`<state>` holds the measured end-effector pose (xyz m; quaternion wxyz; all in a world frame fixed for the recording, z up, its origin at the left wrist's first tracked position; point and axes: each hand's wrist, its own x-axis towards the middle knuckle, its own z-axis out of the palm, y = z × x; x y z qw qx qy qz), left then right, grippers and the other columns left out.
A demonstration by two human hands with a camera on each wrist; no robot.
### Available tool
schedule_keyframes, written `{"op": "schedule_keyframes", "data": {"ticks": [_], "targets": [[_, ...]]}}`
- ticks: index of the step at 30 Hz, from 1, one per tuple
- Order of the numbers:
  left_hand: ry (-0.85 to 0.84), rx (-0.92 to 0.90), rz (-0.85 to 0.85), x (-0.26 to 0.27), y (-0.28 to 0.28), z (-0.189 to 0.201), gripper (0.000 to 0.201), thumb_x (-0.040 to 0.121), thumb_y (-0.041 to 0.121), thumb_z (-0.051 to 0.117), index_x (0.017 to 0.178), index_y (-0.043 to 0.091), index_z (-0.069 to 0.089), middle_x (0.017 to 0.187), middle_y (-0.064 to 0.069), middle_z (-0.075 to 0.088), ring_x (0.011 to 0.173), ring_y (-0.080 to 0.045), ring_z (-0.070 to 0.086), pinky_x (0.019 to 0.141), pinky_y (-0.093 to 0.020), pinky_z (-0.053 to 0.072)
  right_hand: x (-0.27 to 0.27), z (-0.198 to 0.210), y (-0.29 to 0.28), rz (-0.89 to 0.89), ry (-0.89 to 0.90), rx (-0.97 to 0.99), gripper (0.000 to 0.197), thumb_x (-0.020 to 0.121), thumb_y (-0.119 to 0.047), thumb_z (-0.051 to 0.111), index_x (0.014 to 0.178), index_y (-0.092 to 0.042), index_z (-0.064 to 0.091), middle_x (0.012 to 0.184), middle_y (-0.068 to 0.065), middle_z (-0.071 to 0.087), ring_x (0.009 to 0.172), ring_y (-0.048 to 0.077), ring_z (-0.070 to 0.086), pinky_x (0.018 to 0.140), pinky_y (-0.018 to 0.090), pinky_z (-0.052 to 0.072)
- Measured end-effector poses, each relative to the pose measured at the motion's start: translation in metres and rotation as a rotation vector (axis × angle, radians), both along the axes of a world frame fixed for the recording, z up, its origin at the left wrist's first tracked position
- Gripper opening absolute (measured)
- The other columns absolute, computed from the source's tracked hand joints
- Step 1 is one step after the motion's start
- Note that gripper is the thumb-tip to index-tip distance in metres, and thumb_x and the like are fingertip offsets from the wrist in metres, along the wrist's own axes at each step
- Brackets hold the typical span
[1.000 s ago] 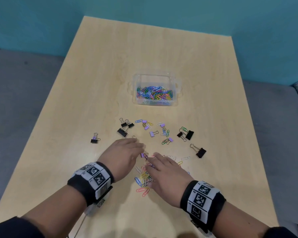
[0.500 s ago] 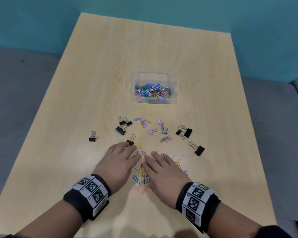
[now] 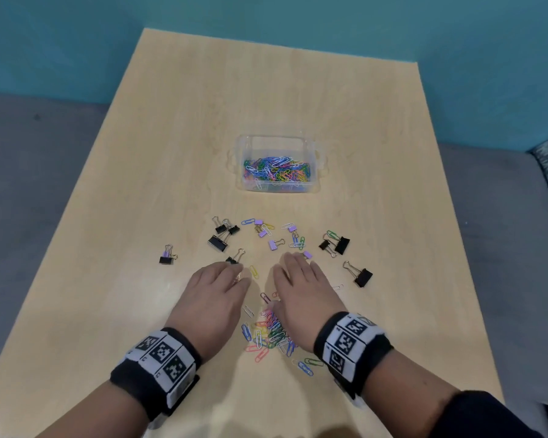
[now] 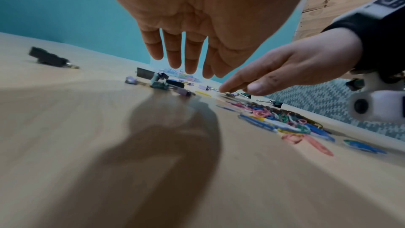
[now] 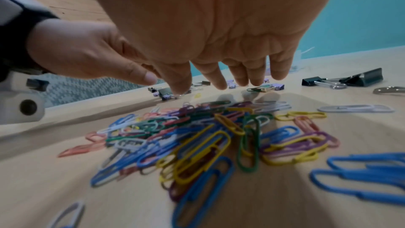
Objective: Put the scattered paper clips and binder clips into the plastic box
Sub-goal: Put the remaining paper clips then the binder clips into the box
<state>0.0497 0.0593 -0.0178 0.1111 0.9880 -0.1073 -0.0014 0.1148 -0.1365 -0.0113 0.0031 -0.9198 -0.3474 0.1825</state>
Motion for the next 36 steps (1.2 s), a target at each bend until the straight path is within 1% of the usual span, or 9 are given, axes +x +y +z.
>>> {"op": "schedule_keyframes", "data": {"ticks": [7,11,18,22,24,27,30,33,36], "targets": [[0.032,0.0,-0.023,0.012,-0.013,0.005,0.034,0.08,0.021,0.047,0.109,0.014,0.062,0.121,-0.009,0.06,0.109,-0.033,0.052,0.087,-0.044,0.047,-0.015,0.0,-0.002,0.089,-0.022,0.009,0.062,0.088,-0.046,0.033,0.135,-0.007,0.038,0.144,0.016,0.039,0.138,0.036,0.029,0.111,0.054,0.027],[0.046,0.024,-0.016,0.017,-0.016,0.005,0.035,0.079,0.021,0.046,0.109,0.015,0.063,0.121,-0.008,0.06,0.109,-0.031,0.051,0.087,-0.042,0.047,-0.017,0.003,-0.014,0.057,-0.064,0.03,0.053,0.088,-0.045,0.045,0.129,-0.01,0.046,0.137,0.012,0.048,0.131,0.034,0.039,0.108,0.053,0.032],[0.108,0.086,-0.101,0.029,-0.03,0.001,0.043,0.077,0.023,0.038,0.114,0.017,0.06,0.122,-0.005,0.059,0.11,-0.03,0.052,0.086,-0.044,0.046,-0.014,-0.002,-0.021,0.095,-0.072,0.043,0.05,0.09,-0.037,0.036,0.129,-0.01,0.05,0.136,0.007,0.051,0.129,0.032,0.042,0.106,0.053,0.035],[0.126,0.125,-0.197,0.032,-0.038,-0.006,0.045,0.074,0.022,0.052,0.118,0.018,0.062,0.126,-0.001,0.06,0.111,-0.03,0.055,0.087,-0.043,0.047,-0.008,0.001,-0.026,0.011,-0.1,0.069,0.051,0.088,-0.032,0.031,0.127,-0.01,0.054,0.133,0.006,0.055,0.125,0.032,0.048,0.103,0.052,0.039],[0.146,0.155,-0.239,0.032,-0.04,-0.008,0.05,0.069,0.022,0.065,0.119,0.016,0.063,0.128,0.0,0.06,0.113,-0.03,0.056,0.088,-0.043,0.048,-0.006,-0.001,-0.028,0.012,-0.095,0.035,0.051,0.088,-0.034,0.037,0.129,-0.008,0.052,0.136,0.008,0.052,0.128,0.033,0.046,0.104,0.053,0.038],[0.132,0.177,-0.258,0.032,-0.042,-0.008,0.05,0.067,0.024,0.069,0.116,0.016,0.065,0.126,0.001,0.06,0.113,-0.026,0.056,0.089,-0.04,0.048,-0.004,-0.003,-0.034,-0.013,-0.093,0.001,0.048,0.087,-0.037,0.047,0.125,-0.007,0.051,0.132,0.013,0.052,0.126,0.034,0.045,0.104,0.053,0.037],[0.108,0.15,-0.274,0.033,-0.044,-0.009,0.053,0.068,0.023,0.068,0.12,0.014,0.062,0.131,-0.002,0.057,0.118,-0.027,0.053,0.093,-0.041,0.047,-0.002,0.003,-0.039,-0.025,-0.096,0.02,0.047,0.087,-0.037,0.032,0.119,-0.01,0.054,0.12,0.009,0.056,0.12,0.033,0.049,0.103,0.051,0.038],[0.122,0.15,-0.286,0.037,-0.05,-0.01,0.052,0.07,0.023,0.066,0.12,0.014,0.061,0.13,-0.003,0.058,0.118,-0.027,0.054,0.097,-0.041,0.045,0.004,0.006,-0.037,-0.018,-0.101,0.062,0.053,0.083,-0.028,0.031,0.128,-0.009,0.05,0.13,0.008,0.053,0.123,0.032,0.048,0.103,0.05,0.039],[0.158,0.146,-0.306,0.037,-0.053,-0.012,0.042,0.075,0.023,0.059,0.117,0.015,0.062,0.126,-0.004,0.058,0.123,-0.027,0.049,0.102,-0.042,0.04,0.014,0.004,-0.03,0.045,-0.07,0.07,0.064,0.077,-0.02,0.049,0.139,-0.007,0.041,0.145,0.009,0.043,0.133,0.033,0.039,0.107,0.05,0.035]]}}
